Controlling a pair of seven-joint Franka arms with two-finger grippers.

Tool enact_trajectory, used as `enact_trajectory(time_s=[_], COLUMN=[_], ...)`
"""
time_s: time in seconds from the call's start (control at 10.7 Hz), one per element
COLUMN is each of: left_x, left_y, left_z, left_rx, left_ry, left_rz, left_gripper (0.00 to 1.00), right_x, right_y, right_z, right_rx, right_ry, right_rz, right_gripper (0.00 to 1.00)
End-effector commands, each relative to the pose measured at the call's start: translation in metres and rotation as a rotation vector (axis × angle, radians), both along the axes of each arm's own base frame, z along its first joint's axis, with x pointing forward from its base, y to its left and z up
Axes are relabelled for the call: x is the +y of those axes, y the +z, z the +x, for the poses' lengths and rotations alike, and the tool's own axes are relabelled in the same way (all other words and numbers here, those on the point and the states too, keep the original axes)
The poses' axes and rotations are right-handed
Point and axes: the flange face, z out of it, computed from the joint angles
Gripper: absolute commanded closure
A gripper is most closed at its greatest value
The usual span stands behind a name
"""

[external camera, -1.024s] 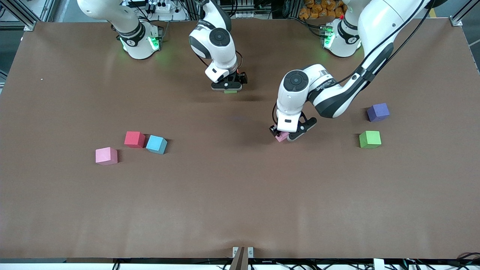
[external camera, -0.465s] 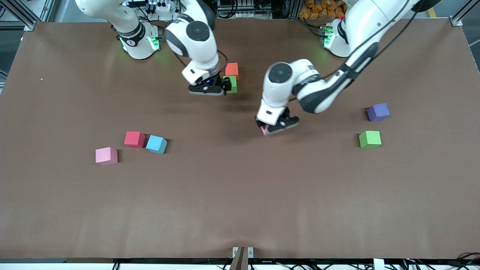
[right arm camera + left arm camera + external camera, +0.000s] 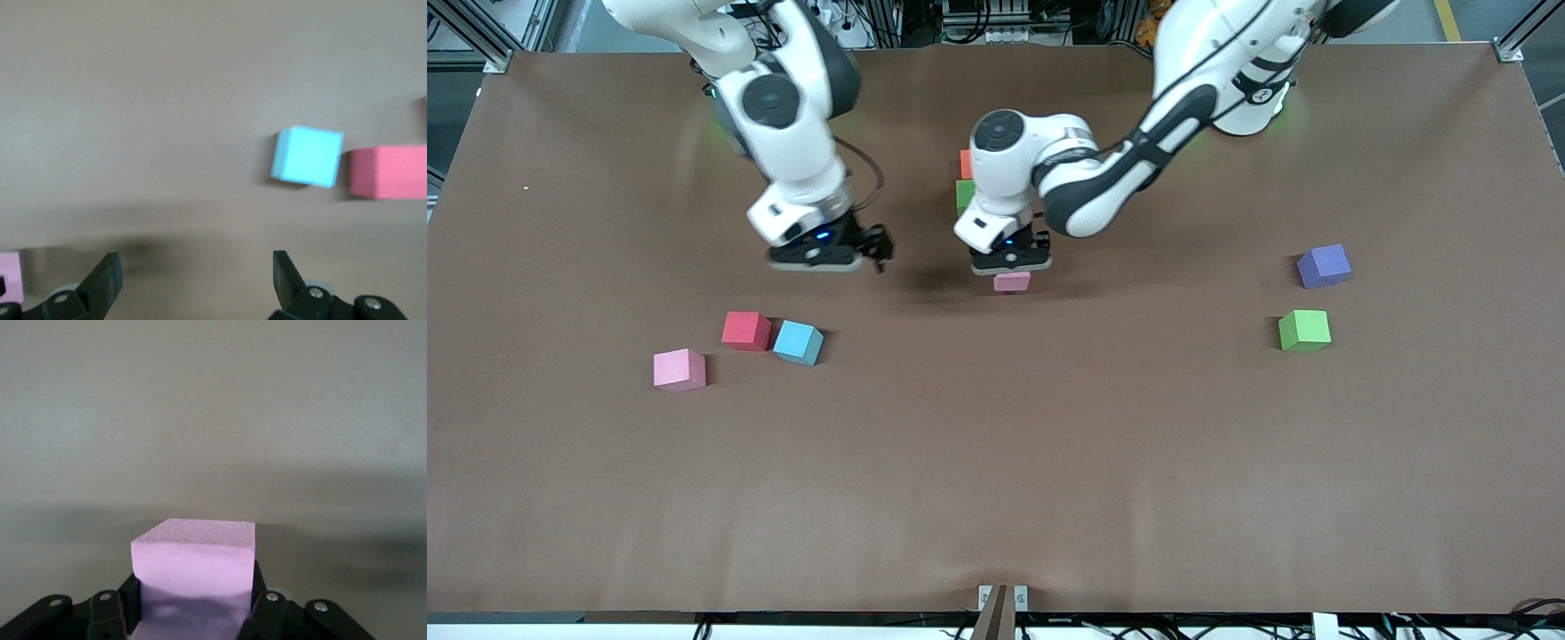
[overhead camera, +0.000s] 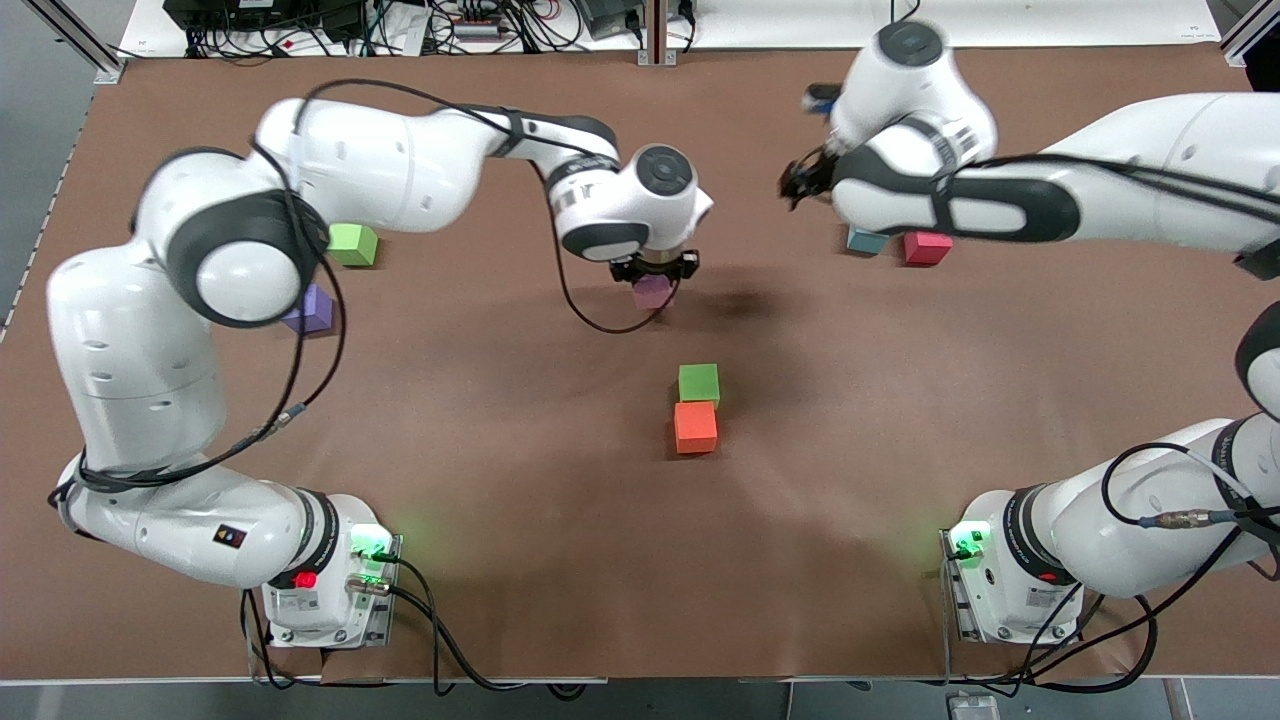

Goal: Arrange blocks into number 1
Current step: 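Place the pink cube beside the green cube with the left gripper, then grasp the cyan cube with the right gripper while the left gripper withdraws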

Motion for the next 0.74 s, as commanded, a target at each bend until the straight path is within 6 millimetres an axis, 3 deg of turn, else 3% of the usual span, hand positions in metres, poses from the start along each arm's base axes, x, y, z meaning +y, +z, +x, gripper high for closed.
enact_trajectory(time_s=[0.0,0.28,0.47,0.65], left_x=[-0.016,-0.038,-0.041,-0.049], left_y=[-0.008,-0.014,-0.016,-0.020], left_z=[-0.002,-0.027,-0.037,-0.060], left_rx=[-0.006,0.028,0.048,0.082], left_ry=[-0.085,-0.107,-0.108,-0.117], left_rz=[0.033,0.026,0.042,0.067], left_gripper=[1.00,1.00,1.00,1.00], right_x=[-0.058,-0.118,-0.127,-0.122], right_y=[0.004,0.005,-0.008,-0.046], right_z=[0.019,0.061,0.081,0.084], right_rx=[-0.019,-0.024,-0.002,0.059], right_ry=[0.012,0.022,-0.010,-0.087], right_rz=[-0.027,-0.040,-0.037,-0.012], right_gripper=[0.00,0.00,0.00,0.00])
